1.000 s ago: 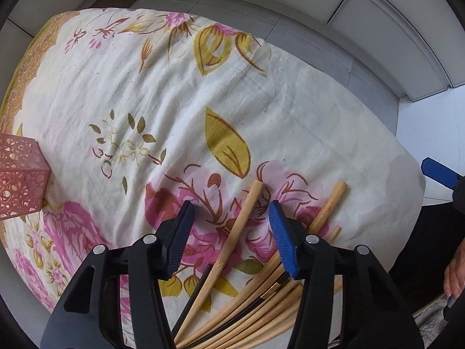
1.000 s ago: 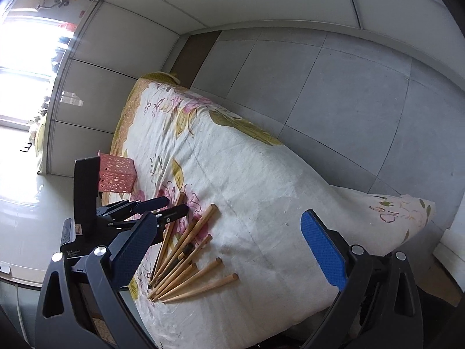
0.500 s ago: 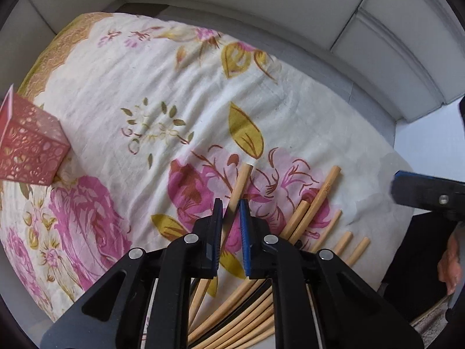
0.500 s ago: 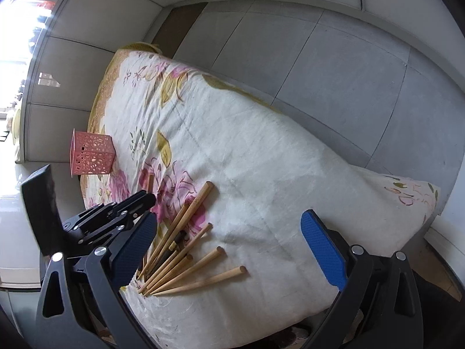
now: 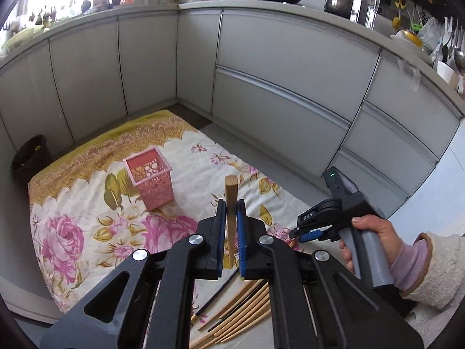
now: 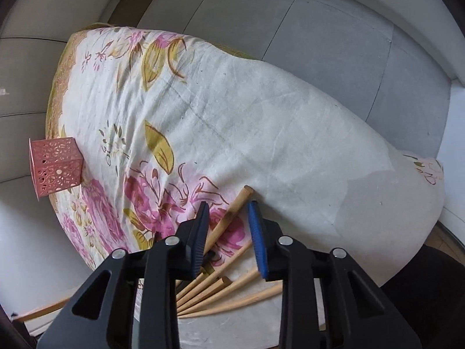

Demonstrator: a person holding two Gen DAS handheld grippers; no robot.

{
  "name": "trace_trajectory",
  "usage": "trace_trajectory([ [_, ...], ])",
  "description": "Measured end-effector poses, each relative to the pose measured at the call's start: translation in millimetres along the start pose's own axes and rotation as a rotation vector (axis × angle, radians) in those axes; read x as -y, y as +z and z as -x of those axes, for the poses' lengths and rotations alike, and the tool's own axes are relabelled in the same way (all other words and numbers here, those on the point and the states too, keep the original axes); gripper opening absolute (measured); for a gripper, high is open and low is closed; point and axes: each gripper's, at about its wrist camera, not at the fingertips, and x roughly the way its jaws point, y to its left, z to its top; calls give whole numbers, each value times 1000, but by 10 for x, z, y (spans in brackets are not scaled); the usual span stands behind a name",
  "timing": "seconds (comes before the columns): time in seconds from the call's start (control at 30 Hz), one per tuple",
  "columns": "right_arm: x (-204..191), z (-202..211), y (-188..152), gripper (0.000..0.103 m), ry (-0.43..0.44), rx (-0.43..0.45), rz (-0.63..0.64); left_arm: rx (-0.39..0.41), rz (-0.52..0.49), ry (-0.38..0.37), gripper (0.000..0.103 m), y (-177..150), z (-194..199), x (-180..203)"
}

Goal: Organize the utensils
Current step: 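Close the left tool on a wooden chopstick while the right tool grasps another chopstick, then carry both chopsticks over the pink mesh cup and open both tools to drop them in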

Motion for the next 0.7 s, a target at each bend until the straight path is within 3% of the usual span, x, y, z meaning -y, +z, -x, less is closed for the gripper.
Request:
trace_trajectory([
  [0.1,-122,-29,27,25,-53,11,-33,39,1,-6,7,9,119,11],
  [0.17,-232,-46,19,14,-114,31,-19,53,7,-1,7,-57,180,-49],
  [0.27,-365,-74,21,12,-123,57,10,62,25,19,7,-90,222,-77],
  [0.47,-480,122,-57,11,18,135,100,83,82,61,7,-130,315,-182],
  [0.7,-801,843,-479,9,116,307,372,145,131,106,7,-36,516,-148],
])
